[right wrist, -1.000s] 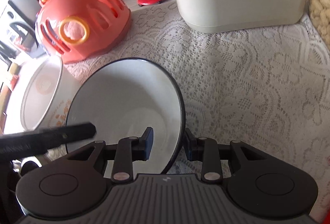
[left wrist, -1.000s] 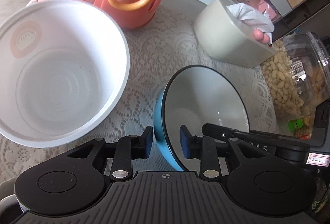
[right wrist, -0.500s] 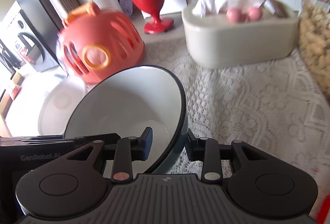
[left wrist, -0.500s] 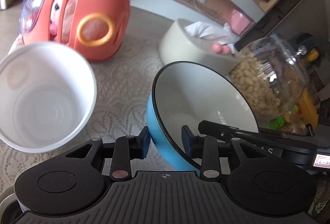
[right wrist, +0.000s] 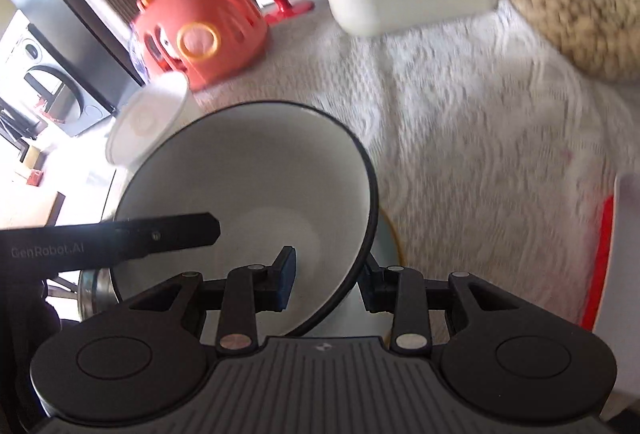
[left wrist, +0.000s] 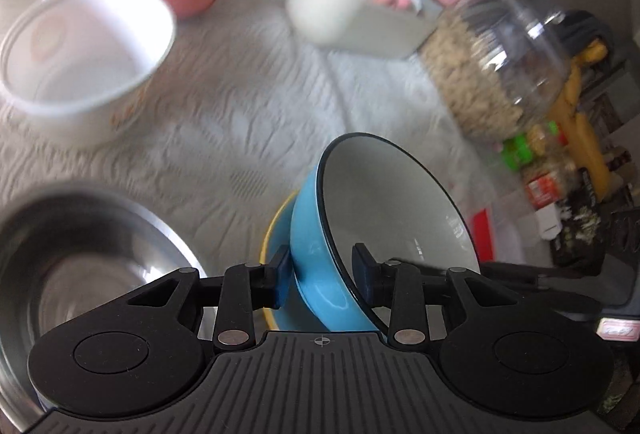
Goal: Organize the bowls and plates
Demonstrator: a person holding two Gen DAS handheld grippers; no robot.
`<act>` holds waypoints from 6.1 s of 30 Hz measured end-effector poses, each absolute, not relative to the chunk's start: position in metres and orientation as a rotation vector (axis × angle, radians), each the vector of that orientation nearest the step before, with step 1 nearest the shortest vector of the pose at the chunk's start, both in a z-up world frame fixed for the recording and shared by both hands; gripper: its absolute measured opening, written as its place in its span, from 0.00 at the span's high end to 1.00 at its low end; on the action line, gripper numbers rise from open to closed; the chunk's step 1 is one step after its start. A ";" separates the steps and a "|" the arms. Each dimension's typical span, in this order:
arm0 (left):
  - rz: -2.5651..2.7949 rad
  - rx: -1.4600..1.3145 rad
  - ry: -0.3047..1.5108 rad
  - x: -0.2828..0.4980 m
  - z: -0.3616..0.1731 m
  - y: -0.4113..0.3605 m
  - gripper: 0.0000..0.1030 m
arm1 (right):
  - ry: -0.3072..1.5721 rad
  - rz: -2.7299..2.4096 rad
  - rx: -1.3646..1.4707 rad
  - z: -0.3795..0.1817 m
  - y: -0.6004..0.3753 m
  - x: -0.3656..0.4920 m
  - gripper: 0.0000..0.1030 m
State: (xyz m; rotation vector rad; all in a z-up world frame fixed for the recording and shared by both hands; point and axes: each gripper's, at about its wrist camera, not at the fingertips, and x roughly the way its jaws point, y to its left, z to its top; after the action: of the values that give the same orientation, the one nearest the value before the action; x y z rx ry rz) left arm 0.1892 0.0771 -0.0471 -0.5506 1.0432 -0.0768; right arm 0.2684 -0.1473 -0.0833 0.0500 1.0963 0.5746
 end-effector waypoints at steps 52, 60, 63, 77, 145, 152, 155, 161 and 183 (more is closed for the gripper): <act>0.484 -0.722 0.780 0.215 -0.038 0.300 0.70 | 1.009 0.636 -0.112 -0.062 0.044 0.348 0.34; 0.368 -0.730 0.832 0.229 -0.048 0.281 0.73 | 1.129 0.691 -0.071 -0.105 0.069 0.354 0.78; 0.279 -0.685 0.845 0.236 -0.041 0.257 0.73 | 1.053 0.673 -0.123 -0.091 0.049 0.348 0.78; 0.146 -0.635 1.010 0.280 -0.089 0.192 0.72 | 1.220 0.505 -0.034 -0.129 -0.028 0.381 0.73; 0.066 -0.423 1.003 0.193 -0.025 0.076 0.68 | 0.876 0.553 0.044 -0.096 -0.172 0.249 0.51; 0.022 -0.503 1.108 0.211 -0.064 0.071 0.66 | 1.084 0.684 0.316 -0.134 -0.189 0.267 0.44; 0.027 -0.543 1.099 0.209 -0.064 0.074 0.66 | 1.112 0.713 0.337 -0.139 -0.186 0.267 0.39; 0.027 -0.549 1.121 0.207 -0.062 0.072 0.64 | 1.133 0.723 0.338 -0.144 -0.176 0.267 0.31; -0.070 -0.515 1.175 0.172 -0.054 0.048 0.57 | 1.140 0.687 0.297 -0.136 -0.200 0.243 0.31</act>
State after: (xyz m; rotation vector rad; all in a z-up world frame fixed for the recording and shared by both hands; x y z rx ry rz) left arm 0.1723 0.0482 -0.0540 -0.5147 1.1745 -0.0699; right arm 0.2434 -0.1999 -0.1361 0.2973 1.1401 0.6872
